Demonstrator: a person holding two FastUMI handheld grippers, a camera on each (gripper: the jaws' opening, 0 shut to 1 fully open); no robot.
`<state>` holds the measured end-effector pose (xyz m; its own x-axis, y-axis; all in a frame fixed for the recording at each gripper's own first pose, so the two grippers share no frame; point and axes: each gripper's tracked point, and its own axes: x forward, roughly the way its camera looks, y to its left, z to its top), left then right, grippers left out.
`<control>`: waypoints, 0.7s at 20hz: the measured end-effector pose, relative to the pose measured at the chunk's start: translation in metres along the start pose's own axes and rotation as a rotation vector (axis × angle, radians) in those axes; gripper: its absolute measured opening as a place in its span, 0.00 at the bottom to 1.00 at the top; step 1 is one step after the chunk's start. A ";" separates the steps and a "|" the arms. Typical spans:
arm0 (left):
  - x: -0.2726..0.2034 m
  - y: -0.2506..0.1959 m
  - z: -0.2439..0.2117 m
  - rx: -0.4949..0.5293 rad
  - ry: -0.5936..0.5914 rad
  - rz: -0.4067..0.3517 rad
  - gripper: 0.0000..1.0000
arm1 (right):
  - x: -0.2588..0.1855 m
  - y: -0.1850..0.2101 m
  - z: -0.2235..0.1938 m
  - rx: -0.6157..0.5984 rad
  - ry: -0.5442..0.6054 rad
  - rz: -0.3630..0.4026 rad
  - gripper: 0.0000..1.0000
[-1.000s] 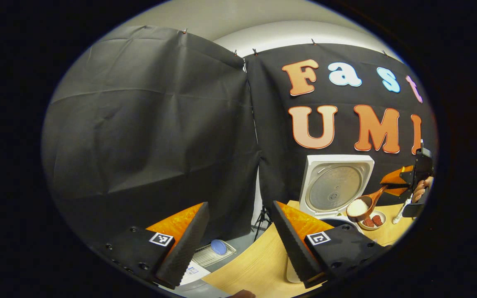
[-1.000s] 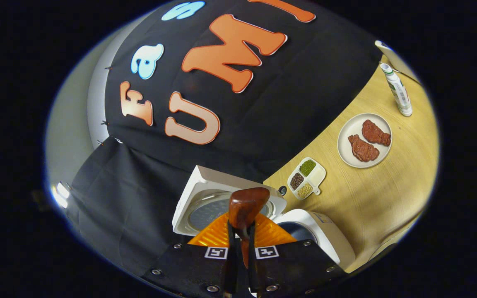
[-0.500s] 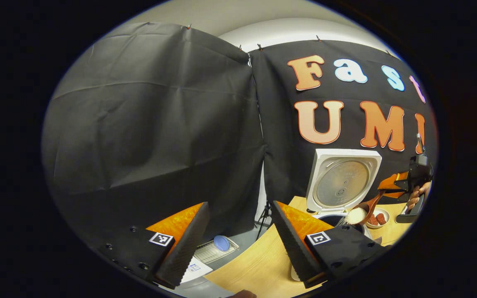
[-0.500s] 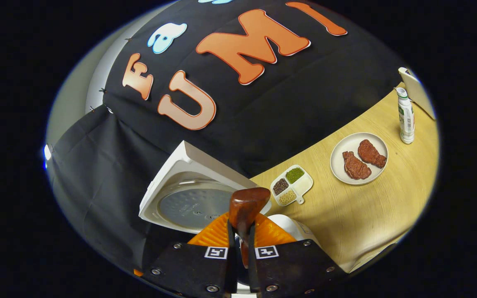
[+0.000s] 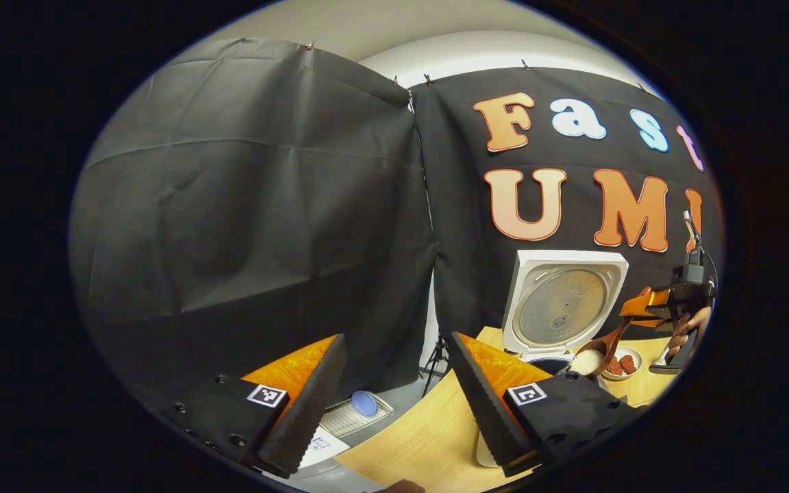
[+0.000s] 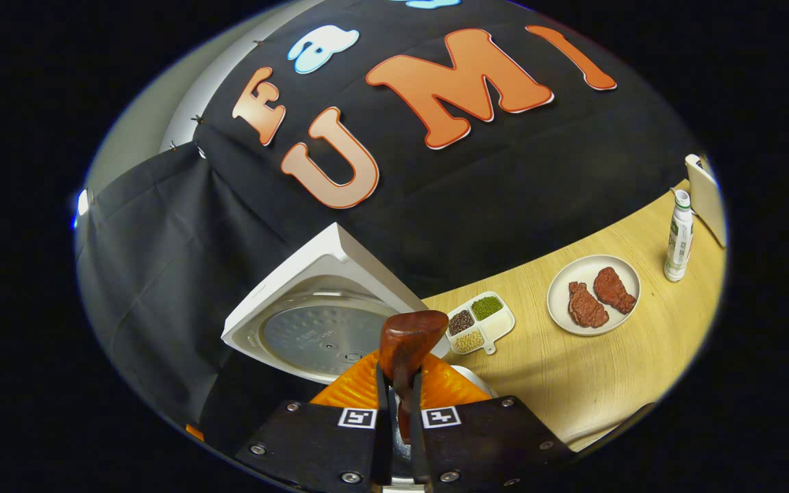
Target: Close the left gripper, press the button to open the rice cooker; take a wooden spoon from the chopstick holder with the right hand, scoop a spoonful of rice and pour it into the rice cooker, then put the wooden spoon back into the chopstick holder.
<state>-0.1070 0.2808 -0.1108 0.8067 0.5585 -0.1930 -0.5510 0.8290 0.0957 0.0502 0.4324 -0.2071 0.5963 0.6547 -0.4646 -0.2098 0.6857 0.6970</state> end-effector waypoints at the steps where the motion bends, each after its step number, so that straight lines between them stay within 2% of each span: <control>1: -0.001 -0.001 0.000 0.000 0.001 -0.002 0.99 | 0.000 0.002 0.002 -0.020 -0.008 0.003 0.10; 14: -0.009 0.008 0.005 -0.035 -0.007 0.033 0.99 | -0.013 0.042 0.020 -0.242 -0.080 0.067 0.10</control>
<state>-0.1181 0.2827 -0.1033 0.7895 0.5858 -0.1830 -0.5843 0.8087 0.0679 0.0498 0.4465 -0.1608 0.6321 0.6807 -0.3702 -0.4248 0.7040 0.5692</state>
